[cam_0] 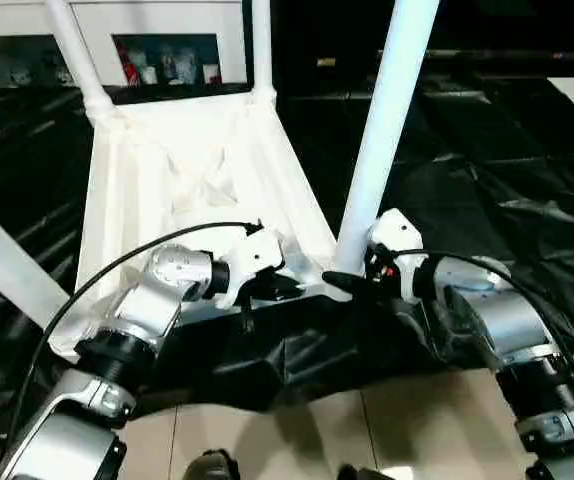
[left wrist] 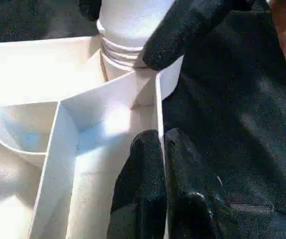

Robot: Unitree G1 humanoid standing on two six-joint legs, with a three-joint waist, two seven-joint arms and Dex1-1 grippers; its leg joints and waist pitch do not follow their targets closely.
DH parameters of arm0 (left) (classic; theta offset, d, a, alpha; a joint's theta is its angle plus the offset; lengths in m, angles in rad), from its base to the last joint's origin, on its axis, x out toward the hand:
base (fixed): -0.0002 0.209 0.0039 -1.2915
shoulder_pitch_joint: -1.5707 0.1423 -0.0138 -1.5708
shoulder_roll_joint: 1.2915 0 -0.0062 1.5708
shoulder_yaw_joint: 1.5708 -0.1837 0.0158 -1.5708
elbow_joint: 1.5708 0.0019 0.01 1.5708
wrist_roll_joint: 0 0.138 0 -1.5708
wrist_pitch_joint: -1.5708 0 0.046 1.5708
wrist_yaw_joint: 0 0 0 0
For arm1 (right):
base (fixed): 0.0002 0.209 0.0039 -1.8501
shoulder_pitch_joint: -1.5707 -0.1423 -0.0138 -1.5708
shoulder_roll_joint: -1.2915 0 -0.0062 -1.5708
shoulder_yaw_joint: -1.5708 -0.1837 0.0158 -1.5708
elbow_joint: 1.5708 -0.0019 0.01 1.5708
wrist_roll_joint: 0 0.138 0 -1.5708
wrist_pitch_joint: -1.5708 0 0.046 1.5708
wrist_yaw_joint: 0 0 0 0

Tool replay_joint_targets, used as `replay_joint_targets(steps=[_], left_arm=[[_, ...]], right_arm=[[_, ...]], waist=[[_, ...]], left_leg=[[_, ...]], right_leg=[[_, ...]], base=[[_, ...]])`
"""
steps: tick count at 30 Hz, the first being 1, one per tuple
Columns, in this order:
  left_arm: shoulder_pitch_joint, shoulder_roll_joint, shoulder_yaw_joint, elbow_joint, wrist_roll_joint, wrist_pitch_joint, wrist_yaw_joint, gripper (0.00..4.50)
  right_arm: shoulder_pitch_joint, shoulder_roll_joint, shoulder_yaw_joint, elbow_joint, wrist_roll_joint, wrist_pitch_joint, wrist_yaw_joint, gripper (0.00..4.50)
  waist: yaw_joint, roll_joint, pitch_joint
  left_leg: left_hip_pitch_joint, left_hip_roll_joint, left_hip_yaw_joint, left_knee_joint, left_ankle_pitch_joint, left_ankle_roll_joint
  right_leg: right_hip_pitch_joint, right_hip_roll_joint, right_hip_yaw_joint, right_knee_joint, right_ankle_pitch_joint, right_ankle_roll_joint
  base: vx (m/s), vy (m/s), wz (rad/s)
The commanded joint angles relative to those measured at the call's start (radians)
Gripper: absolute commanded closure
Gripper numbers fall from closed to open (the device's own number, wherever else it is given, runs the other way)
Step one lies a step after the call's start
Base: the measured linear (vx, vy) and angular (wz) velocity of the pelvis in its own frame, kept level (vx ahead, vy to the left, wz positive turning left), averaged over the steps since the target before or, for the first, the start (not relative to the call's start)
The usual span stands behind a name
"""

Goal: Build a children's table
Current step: Rotate leg to tighten

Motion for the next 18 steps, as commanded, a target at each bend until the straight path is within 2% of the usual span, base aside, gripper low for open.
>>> replay_joint_targets(steps=[1,2,4,6,8,9,11,12,15,16,17,18], left_arm=[[-0.027,-0.059,-0.038,0.003,0.006,0.01,0.03,4.5],[-0.049,-0.091,-0.019,0.03,0.015,0.031,0.093,4.5],[-0.078,-0.13,0.002,0.059,0.013,0.059,0.171,4.5],[-0.1,-0.158,0.015,0.078,0.015,0.082,0.228,4.5],[-0.112,-0.175,0.022,0.091,0.016,0.094,0.26,4.5],[-0.126,-0.2,0.031,0.101,0.014,0.108,0.299,4.5],[-0.132,-0.222,0.038,0.103,0.013,0.117,0.32,4.5],[-0.132,-0.232,0.039,0.099,0.012,0.117,0.324,4.5],[-0.128,-0.244,0.033,0.095,0.017,0.111,0.317,4.5],[-0.123,-0.241,0.027,0.09,0.016,0.104,0.304,4.5],[-0.121,-0.239,0.024,0.087,0.016,0.101,0.3,4.5],[-0.099,-0.216,0.007,0.057,0.007,0.086,0.255,4.5]], right_arm=[[-0.026,0.063,0.009,0.049,-0.013,0.016,-0.107,1.75],[-0.04,0.118,-0.029,0.105,-0.021,0.026,-0.218,1.78],[-0.056,0.17,-0.065,0.164,-0.018,0.044,-0.345,1.82],[-0.072,0.205,-0.095,0.211,-0.025,0.043,-0.451,1.83],[-0.084,0.228,-0.122,0.24,-0.018,0.05,-0.512,1.84],[-0.095,0.256,-0.136,0.262,-0.008,0.038,-0.546,1.84],[-0.103,0.281,-0.138,0.274,-0.005,0.021,-0.555,1.84],[-0.105,0.294,-0.136,0.274,-0.005,0.012,-0.55,1.29],[-0.112,0.32,-0.145,0.273,0.016,-0.001,-0.526,1.13],[-0.115,0.318,-0.138,0.272,0.012,-0.007,-0.523,1.03],[-0.115,0.316,-0.133,0.271,0.01,-0.01,-0.519,0.75],[-0.108,0.287,-0.085,0.242,-0.012,-0.034,-0.459,0.75]], waist=[[-0.005,-0.001,-0.068],[-0.008,-0.006,-0.069],[-0.014,-0.005,-0.066],[-0.021,-0.003,-0.067],[-0.027,-0.006,-0.068],[-0.026,0.0,-0.07],[-0.027,0.002,-0.073],[-0.025,0.004,-0.074],[-0.025,0.001,-0.075],[-0.024,-0.001,-0.075],[-0.024,0.001,-0.075],[-0.022,-0.002,-0.073]], left_leg=[[0.025,0.014,0.004,-0.062,-0.278,0.017],[0.027,0.012,0.002,-0.064,-0.311,0.0],[0.029,0.01,-0.003,-0.068,-0.346,-0.028],[0.029,0.009,-0.004,-0.069,-0.359,-0.037],[0.024,0.007,-0.006,-0.07,-0.355,-0.035],[0.023,0.007,-0.006,-0.068,-0.341,-0.028],[0.026,0.006,-0.003,-0.064,-0.328,-0.025],[0.022,0.005,-0.003,-0.063,-0.308,-0.018],[0.021,0.005,-0.001,-0.06,-0.279,0.007],[0.021,0.005,-0.001,-0.06,-0.275,0.01],[0.021,0.006,-0.001,-0.06,-0.269,0.012],[0.02,0.006,-0.001,-0.061,-0.268,0.016]], right_leg=[[0.039,-0.034,0.026,-0.065,-0.208,-0.231],[0.039,-0.035,0.024,-0.07,-0.271,-0.216],[0.036,-0.039,0.024,-0.078,-0.37,-0.181],[0.032,-0.037,0.024,-0.082,-0.38,-0.169],[0.036,-0.035,0.023,-0.081,-0.364,-0.166],[0.038,-0.035,0.023,-0.079,-0.338,-0.165],[0.035,-0.033,0.024,-0.078,-0.284,-0.178],[0.041,-0.032,0.023,-0.074,-0.247,-0.187],[0.044,-0.031,0.021,-0.07,-0.194,-0.202],[0.044,-0.031,0.021,-0.07,-0.187,-0.204],[0.045,-0.03,0.021,-0.068,-0.18,-0.208],[0.046,-0.03,0.02,-0.068,-0.179,-0.212]], base=[[0.0,0.0,0.0],[0.0,0.0,0.0],[0.0,0.0,0.0],[0.0,0.0,0.0],[0.0,0.0,0.0],[0.0,0.0,0.0],[0.0,0.0,0.0],[0.0,0.0,0.0],[0.0,0.0,0.0],[0.0,0.0,0.0],[0.0,0.0,0.0],[0.0,0.0,0.0]])
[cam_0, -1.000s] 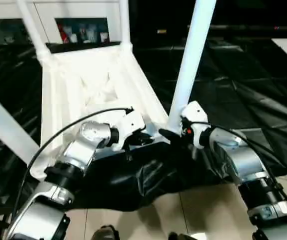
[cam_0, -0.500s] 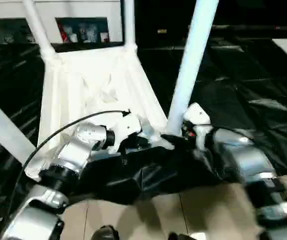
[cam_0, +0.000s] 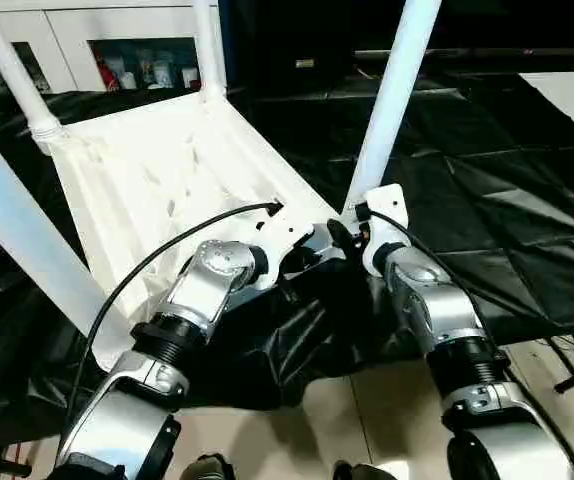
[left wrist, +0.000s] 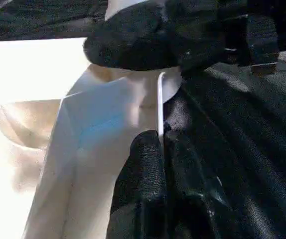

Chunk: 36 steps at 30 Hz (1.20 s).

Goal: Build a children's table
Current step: Rotate leg to tighten

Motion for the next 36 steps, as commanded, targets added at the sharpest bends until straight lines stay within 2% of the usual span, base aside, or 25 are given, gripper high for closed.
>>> replay_joint_targets(steps=[1,7,8,9,12,14,19,23,24,26,27,28,29,31,32,33,34,35,36], left_arm=[[0.001,-0.028,-0.038,-0.067,-0.039,-0.049,-0.064,4.5],[0.039,0.027,-0.051,-0.118,-0.052,-0.072,-0.153,4.5],[0.06,0.057,-0.064,-0.148,-0.061,-0.098,-0.213,4.5],[0.061,0.058,-0.064,-0.149,-0.061,-0.1,-0.216,4.5],[0.083,0.093,-0.076,-0.181,-0.075,-0.115,-0.277,4.5],[0.1,0.12,-0.081,-0.206,-0.09,-0.113,-0.333,4.5],[0.119,0.158,-0.092,-0.233,-0.104,-0.113,-0.411,4.5],[0.127,0.175,-0.102,-0.248,-0.107,-0.108,-0.44,4.5],[0.129,0.177,-0.102,-0.251,-0.107,-0.105,-0.437,4.5],[0.129,0.177,-0.101,-0.252,-0.107,-0.105,-0.436,4.5],[0.127,0.176,-0.1,-0.25,-0.105,-0.104,-0.434,4.5],[0.126,0.176,-0.1,-0.249,-0.105,-0.104,-0.434,4.5],[0.125,0.175,-0.098,-0.247,-0.105,-0.102,-0.431,4.5],[0.122,0.17,-0.095,-0.239,-0.104,-0.1,-0.421,4.5],[0.123,0.169,-0.095,-0.239,-0.104,-0.099,-0.418,4.5],[0.118,0.159,-0.088,-0.232,-0.099,-0.086,-0.392,4.5],[0.116,0.155,-0.085,-0.229,-0.097,-0.08,-0.38,4.5],[0.106,0.143,-0.078,-0.216,-0.091,-0.07,-0.352,4.5],[0.095,0.131,-0.07,-0.201,-0.084,-0.062,-0.322,4.5]], right_arm=[[0.011,0.021,0.096,0.007,0.002,0.001,0.096,0.75],[0.051,-0.081,0.174,-0.109,-0.001,-0.021,0.311,0.75],[0.068,-0.145,0.194,-0.159,0.003,-0.029,0.407,0.75],[0.068,-0.147,0.195,-0.16,0.003,-0.029,0.411,0.75],[0.086,-0.232,0.215,-0.217,0.021,-0.04,0.526,0.75],[0.104,-0.303,0.228,-0.27,0.046,-0.032,0.633,0.75],[0.121,-0.373,0.239,-0.318,0.069,-0.011,0.753,0.75],[0.122,-0.382,0.247,-0.317,0.07,0.002,0.774,1.11],[0.121,-0.375,0.251,-0.311,0.073,0.008,0.769,1.17],[0.121,-0.37,0.255,-0.31,0.074,0.011,0.768,1.32],[0.12,-0.364,0.256,-0.305,0.074,0.013,0.767,1.39],[0.12,-0.361,0.257,-0.303,0.074,0.015,0.768,1.47],[0.12,-0.353,0.257,-0.299,0.076,0.019,0.765,1.67],[0.122,-0.333,0.255,-0.293,0.078,0.03,0.747,1.76],[0.125,-0.325,0.254,-0.294,0.077,0.034,0.739,1.86],[0.129,-0.295,0.244,-0.28,0.066,0.038,0.681,1.99],[0.13,-0.282,0.239,-0.273,0.06,0.037,0.655,2.09],[0.125,-0.255,0.224,-0.249,0.049,0.043,0.593,2.09],[0.119,-0.231,0.209,-0.225,0.038,0.045,0.531,2.2]], waist=[[0.008,-0.003,-0.072],[0.009,-0.005,-0.073],[0.009,-0.005,-0.071],[0.012,-0.007,-0.071],[0.017,-0.004,-0.07],[0.024,-0.006,-0.069],[0.036,-0.007,-0.07],[0.038,-0.007,-0.071],[0.038,-0.011,-0.072],[0.038,-0.011,-0.072],[0.037,-0.017,-0.074],[0.039,-0.014,-0.074],[0.038,-0.014,-0.074],[0.038,-0.014,-0.075],[0.039,-0.006,-0.072],[0.036,-0.01,-0.072],[0.035,-0.006,-0.071],[0.033,-0.009,-0.07],[0.03,-0.009,-0.07]], left_leg=[[0.02,0.007,0.001,-0.062,-0.268,0.016],[0.018,0.008,0.004,-0.057,-0.243,0.045],[0.019,0.008,0.004,-0.058,-0.248,0.045],[0.02,0.01,0.004,-0.057,-0.254,0.049],[0.025,0.014,0.006,-0.056,-0.267,0.051],[0.026,0.015,0.006,-0.057,-0.273,0.055],[0.027,0.016,0.007,-0.055,-0.268,0.053],[0.026,0.017,0.007,-0.055,-0.267,0.051],[0.026,0.017,0.007,-0.055,-0.265,0.05],[0.025,0.016,0.007,-0.054,-0.258,0.049],[0.025,0.016,0.008,-0.054,-0.249,0.051],[0.025,0.016,0.008,-0.052,-0.241,0.052],[0.024,0.016,0.008,-0.052,-0.238,0.052],[0.023,0.015,0.008,-0.052,-0.229,0.054],[0.023,0.015,0.007,-0.053,-0.232,0.051],[0.024,0.014,0.008,-0.053,-0.242,0.048],[0.025,0.014,0.007,-0.054,-0.249,0.042],[0.022,0.013,0.007,-0.055,-0.254,0.038],[0.025,0.013,0.007,-0.057,-0.267,0.029]], right_leg=[[0.048,-0.03,0.02,-0.067,-0.183,-0.208],[0.053,-0.03,0.021,-0.063,-0.142,-0.216],[0.051,-0.03,0.022,-0.065,-0.155,-0.218],[0.054,-0.031,0.021,-0.065,-0.164,-0.217],[0.047,-0.032,0.024,-0.066,-0.182,-0.224],[0.048,-0.031,0.024,-0.067,-0.193,-0.218],[0.045,-0.032,0.025,-0.064,-0.202,-0.221],[0.044,-0.033,0.025,-0.062,-0.202,-0.224],[0.045,-0.034,0.025,-0.062,-0.21,-0.224],[0.045,-0.033,0.025,-0.062,-0.213,-0.22],[0.045,-0.033,0.025,-0.062,-0.21,-0.219],[0.044,-0.034,0.025,-0.06,-0.206,-0.219],[0.045,-0.034,0.025,-0.06,-0.203,-0.219],[0.046,-0.034,0.025,-0.059,-0.197,-0.218],[0.043,-0.034,0.025,-0.059,-0.2,-0.219],[0.044,-0.032,0.025,-0.061,-0.206,-0.217],[0.041,-0.034,0.025,-0.061,-0.213,-0.217],[0.043,-0.033,0.025,-0.062,-0.219,-0.214],[0.04,-0.032,0.025,-0.064,-0.238,-0.211]], base=[[0.0,0.0,0.0],[0.0,0.0,0.0],[0.0,0.0,0.0],[0.0,0.0,0.0],[0.0,0.0,0.0],[0.0,0.0,0.0],[0.0,0.0,0.0],[0.0,0.0,0.0],[0.0,0.0,0.0],[0.0,0.0,0.0],[0.0,0.0,0.0],[0.0,0.0,0.0],[0.0,0.0,0.0],[0.0,0.0,0.0],[0.0,0.0,0.0],[0.0,0.0,0.0],[0.0,0.0,0.0],[0.0,0.0,0.0],[0.0,0.0,0.0]])
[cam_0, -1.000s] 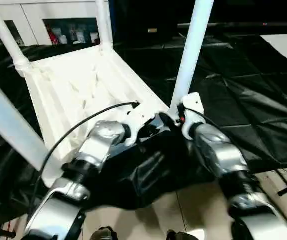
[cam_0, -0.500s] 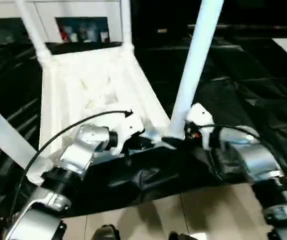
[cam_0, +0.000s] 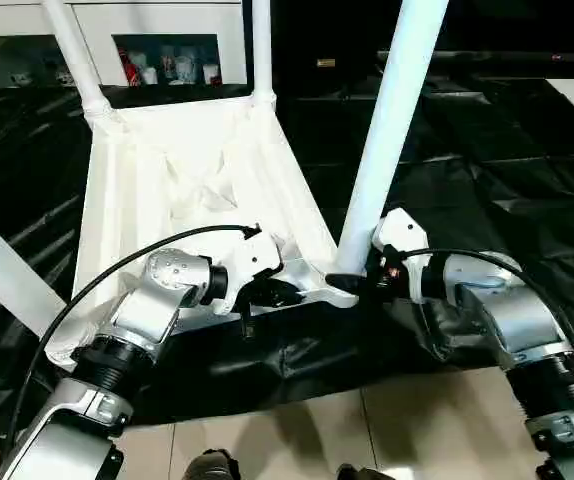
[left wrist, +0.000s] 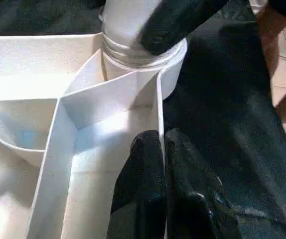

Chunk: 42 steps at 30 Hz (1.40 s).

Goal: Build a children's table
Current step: Rotate leg to tighten

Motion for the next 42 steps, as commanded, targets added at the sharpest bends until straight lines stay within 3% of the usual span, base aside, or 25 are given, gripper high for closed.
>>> replay_joint_targets(steps=[1,4,7,11,12,17,19,22,26,30,34,36,39,42], left_arm=[[-0.056,-0.082,-0.022,0.007,-0.002,0.014,0.063,4.5],[-0.114,-0.144,0.02,0.083,0.015,0.048,0.209,4.5],[-0.155,-0.192,0.047,0.128,0.018,0.072,0.303,4.5],[-0.175,-0.227,0.047,0.147,0.02,0.065,0.342,4.5],[-0.172,-0.237,0.035,0.147,0.028,0.052,0.335,4.5],[-0.147,-0.226,0.004,0.125,0.031,0.014,0.281,4.5],[-0.124,-0.201,-0.013,0.1,0.021,-0.001,0.237,4.5],[-0.104,-0.174,-0.022,0.076,0.013,0.0,0.196,4.5],[-0.069,-0.13,-0.034,0.031,0.005,-0.016,0.118,4.5],[-0.043,-0.088,-0.048,-0.003,-0.006,-0.047,0.045,4.5],[-0.035,-0.074,-0.051,-0.017,-0.006,-0.041,0.028,4.5],[-0.025,-0.049,-0.06,-0.029,-0.005,-0.044,0.002,4.5],[-0.023,-0.042,-0.059,-0.028,-0.005,-0.051,-0.007,4.5],[-0.022,-0.041,-0.059,-0.028,-0.004,-0.053,-0.011,4.5]], right_arm=[[-0.019,0.083,0.011,0.074,-0.027,0.03,-0.156,2.27],[-0.059,0.187,-0.083,0.172,-0.032,0.073,-0.408,2.38],[-0.089,0.252,-0.142,0.236,-0.027,0.089,-0.566,2.44],[-0.101,0.294,-0.119,0.251,-0.048,0.042,-0.596,2.45],[-0.104,0.309,-0.106,0.249,-0.048,0.024,-0.573,1.9],[-0.107,0.303,-0.092,0.225,-0.043,0.015,-0.521,1.57],[-0.102,0.263,-0.057,0.183,-0.04,0.015,-0.443,1.33],[-0.085,0.204,-0.028,0.124,-0.032,0.021,-0.345,1.33],[-0.057,0.093,-0.01,0.046,-0.014,0.018,-0.191,1.33],[-0.028,-0.025,-0.009,-0.014,0.009,0.005,-0.043,1.33],[-0.015,-0.073,-0.009,-0.04,0.021,0.001,0.016,1.33],[0.011,-0.155,-0.019,-0.083,0.046,-0.001,0.108,1.33],[0.008,-0.176,-0.053,-0.061,0.059,-0.003,0.117,1.33],[0.007,-0.179,-0.066,-0.057,0.073,0.011,0.119,0.96]], waist=[[-0.006,-0.005,-0.069],[-0.014,-0.006,-0.065],[-0.024,-0.006,-0.066],[-0.027,-0.007,-0.069],[-0.026,-0.005,-0.072],[-0.025,-0.006,-0.073],[-0.026,-0.004,-0.073],[-0.024,-0.001,-0.073],[-0.018,-0.002,-0.071],[-0.006,-0.007,-0.072],[0.004,-0.008,-0.073],[0.008,-0.01,-0.077],[0.018,-0.012,-0.081],[0.019,-0.013,-0.082]], left_leg=[[0.026,0.011,0.002,-0.063,-0.287,0.017],[0.027,0.006,-0.003,-0.069,-0.338,-0.02],[0.027,0.004,-0.007,-0.071,-0.353,-0.033],[0.022,0.003,-0.004,-0.067,-0.322,-0.017],[0.023,0.003,-0.003,-0.065,-0.3,-0.007],[0.02,0.004,-0.001,-0.062,-0.249,0.024],[0.019,0.004,-0.002,-0.062,-0.254,0.026],[0.02,0.007,0.0,-0.06,-0.242,0.037],[0.022,0.009,0.0,-0.061,-0.265,0.044],[0.028,0.014,0.002,-0.06,-0.274,0.046],[0.028,0.015,0.003,-0.058,-0.271,0.044],[0.029,0.016,0.003,-0.057,-0.263,0.048],[0.026,0.014,0.004,-0.051,-0.225,0.061],[0.025,0.013,0.005,-0.049,-0.214,0.068]], right_leg=[[0.039,-0.032,0.024,-0.07,-0.269,-0.205],[0.037,-0.034,0.022,-0.08,-0.384,-0.171],[0.034,-0.034,0.022,-0.085,-0.396,-0.15],[0.039,-0.031,0.023,-0.082,-0.311,-0.158],[0.041,-0.031,0.023,-0.079,-0.272,-0.167],[0.047,-0.029,0.021,-0.07,-0.192,-0.195],[0.05,-0.029,0.02,-0.069,-0.188,-0.199],[0.049,-0.029,0.021,-0.066,-0.148,-0.213],[0.052,-0.03,0.021,-0.068,-0.165,-0.215],[0.048,-0.032,0.023,-0.07,-0.208,-0.214],[0.046,-0.032,0.024,-0.068,-0.213,-0.215],[0.047,-0.033,0.024,-0.066,-0.207,-0.213],[0.05,-0.034,0.024,-0.061,-0.17,-0.222],[0.05,-0.034,0.023,-0.06,-0.165,-0.231]], base=[[0.0,0.0,0.0],[0.0,0.0,0.0],[0.0,0.0,0.0],[0.0,0.0,0.0],[0.0,0.0,0.0],[0.0,0.0,0.0],[0.0,0.0,0.0],[0.0,0.0,0.0],[0.0,0.0,0.0],[0.0,0.0,0.0],[0.0,0.0,0.0],[0.0,0.0,0.0],[0.0,0.0,0.0],[0.0,0.0,0.0]])
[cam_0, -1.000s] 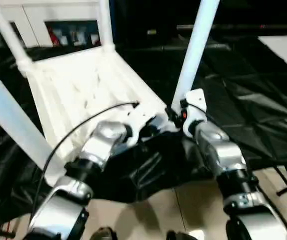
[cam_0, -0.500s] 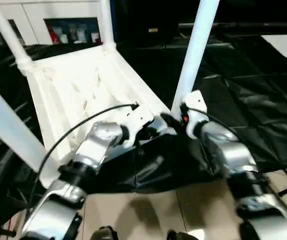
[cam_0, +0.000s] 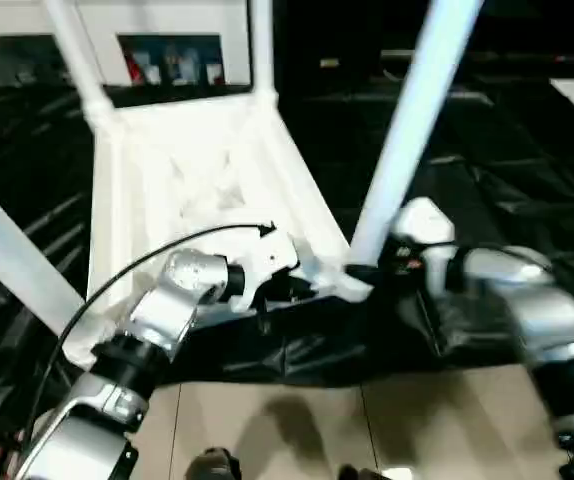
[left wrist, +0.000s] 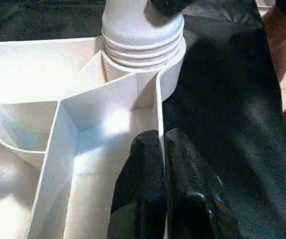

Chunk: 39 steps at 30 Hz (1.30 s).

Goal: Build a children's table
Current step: Rotate leg to tighten

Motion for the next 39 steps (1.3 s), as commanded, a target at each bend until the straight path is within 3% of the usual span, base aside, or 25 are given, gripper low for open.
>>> replay_joint_targets(steps=[1,4,8,12,23,32,36,39], left_arm=[[-0.001,-0.008,-0.021,-0.041,-0.012,-0.025,-0.039,4.5],[0.001,-0.005,-0.022,-0.044,-0.013,-0.026,-0.047,4.5],[0.0,0.002,-0.03,-0.046,-0.02,-0.026,-0.053,4.5],[-0.005,0.004,-0.032,-0.042,-0.019,-0.029,-0.056,4.5],[-0.015,0.008,-0.036,-0.032,-0.024,-0.027,-0.063,4.5],[-0.022,0.005,-0.039,-0.024,-0.023,-0.024,-0.064,4.5],[-0.02,0.007,-0.037,-0.024,-0.023,-0.023,-0.063,4.5],[-0.017,0.009,-0.036,-0.025,-0.022,-0.023,-0.061,4.5]], right_arm=[[-0.001,-0.008,-0.03,0.0,0.021,0.012,0.003,0.92],[0.018,-0.021,-0.027,-0.023,0.023,0.018,0.017,0.59],[0.041,-0.065,-0.004,-0.027,0.027,0.031,0.066,0.59],[0.057,-0.107,0.012,0.016,-0.017,-0.004,0.069,0.59],[0.047,-0.07,-0.013,-0.006,0.031,0.015,0.049,0.59],[-0.019,0.022,0.042,0.086,-0.004,-0.013,-0.004,0.59],[-0.027,0.028,0.053,0.103,-0.013,-0.012,0.004,0.96],[-0.029,0.033,0.053,0.114,-0.01,-0.01,0.009,1.18]], waist=[[-0.004,-0.012,-0.082],[-0.001,-0.012,-0.086],[0.002,-0.013,-0.089],[0.002,-0.016,-0.087],[0.002,-0.011,-0.085],[0.0,-0.009,-0.084],[0.0,-0.015,-0.084],[0.0,-0.012,-0.083]], left_leg=[[0.026,0.013,0.005,-0.051,-0.214,0.068],[0.026,0.013,0.005,-0.049,-0.2,0.07],[0.026,0.014,0.005,-0.046,-0.195,0.074],[0.025,0.012,0.006,-0.044,-0.201,0.077],[0.026,0.013,0.003,-0.044,-0.22,0.073],[0.027,0.012,0.003,-0.046,-0.223,0.058],[0.025,0.011,0.004,-0.045,-0.209,0.062],[0.026,0.012,0.003,-0.046,-0.219,0.062]], right_leg=[[0.05,-0.033,0.024,-0.058,-0.167,-0.23],[0.052,-0.032,0.023,-0.055,-0.155,-0.234],[0.054,-0.031,0.022,-0.052,-0.136,-0.241],[0.054,-0.034,0.022,-0.055,-0.156,-0.239],[0.051,-0.03,0.021,-0.055,-0.177,-0.237],[0.049,-0.031,0.02,-0.053,-0.176,-0.243],[0.052,-0.031,0.021,-0.05,-0.156,-0.238],[0.051,-0.032,0.021,-0.052,-0.178,-0.234]], base=[[0.0,0.0,0.0],[0.0,0.0,0.0],[0.0,0.0,0.0],[0.0,0.0,0.0],[0.0,0.0,0.0],[0.0,0.0,0.0],[0.0,0.0,0.0],[0.0,0.0,0.0]])
